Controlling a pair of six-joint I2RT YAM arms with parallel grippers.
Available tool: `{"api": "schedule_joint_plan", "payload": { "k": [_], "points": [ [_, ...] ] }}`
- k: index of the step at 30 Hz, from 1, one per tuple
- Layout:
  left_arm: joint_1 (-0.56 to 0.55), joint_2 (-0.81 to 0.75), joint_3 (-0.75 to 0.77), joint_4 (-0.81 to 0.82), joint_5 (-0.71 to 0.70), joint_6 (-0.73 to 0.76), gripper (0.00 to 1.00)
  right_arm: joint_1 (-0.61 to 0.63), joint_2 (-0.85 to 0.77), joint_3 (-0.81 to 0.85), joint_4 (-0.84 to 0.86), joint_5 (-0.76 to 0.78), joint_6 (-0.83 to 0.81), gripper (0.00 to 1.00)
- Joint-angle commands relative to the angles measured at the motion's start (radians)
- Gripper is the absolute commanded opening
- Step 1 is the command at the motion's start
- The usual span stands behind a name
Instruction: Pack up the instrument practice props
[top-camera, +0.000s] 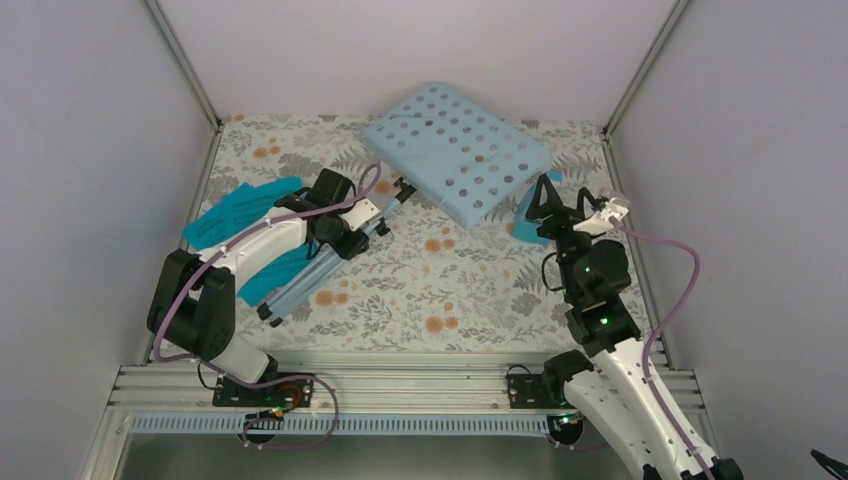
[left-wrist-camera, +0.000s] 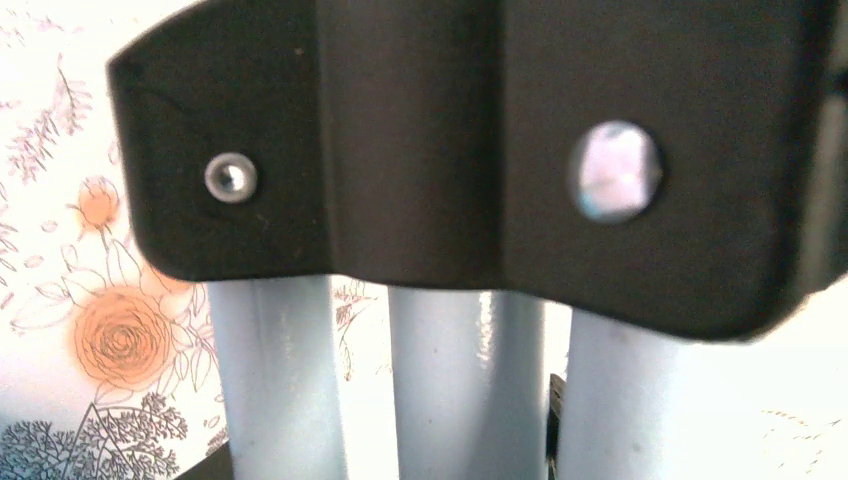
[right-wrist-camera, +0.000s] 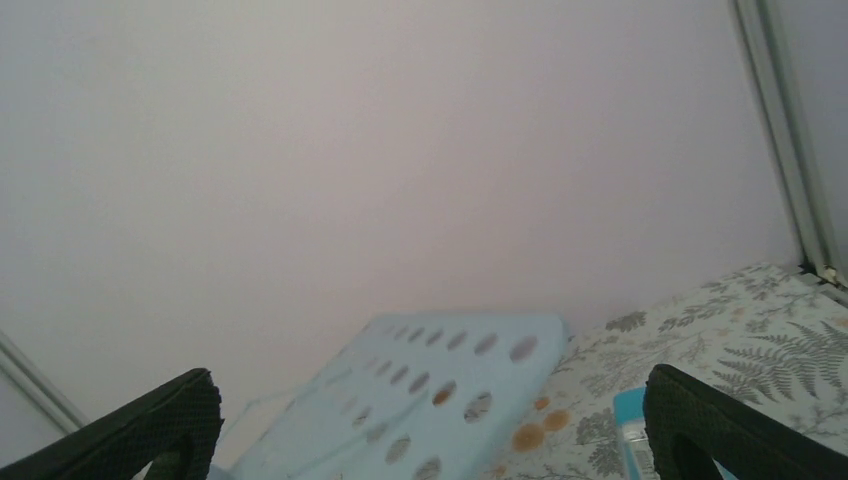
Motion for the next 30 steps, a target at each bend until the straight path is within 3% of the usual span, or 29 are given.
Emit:
{"api": "schedule_joint_plan", "payload": {
  "k": [1,14,30],
  "points": [
    [0.007,-0.023,0.084,0.202,0.020,0.058,0.02,-0.007,-0.027,0.012,-0.039,0.081,-0.032,1.00],
    [-0.072,0.074,0.111,0.205,-0.160,0.054,0.02,-0.008,-0.049,0.009,-0.082,0.135,-0.056,0.99],
    [-0.067,0.184,0.134,0.174,-0.364,0.033,0.03,-0.008,-0.042,-0.019,-0.098,0.145,0.012,0.99]
  ]
}}
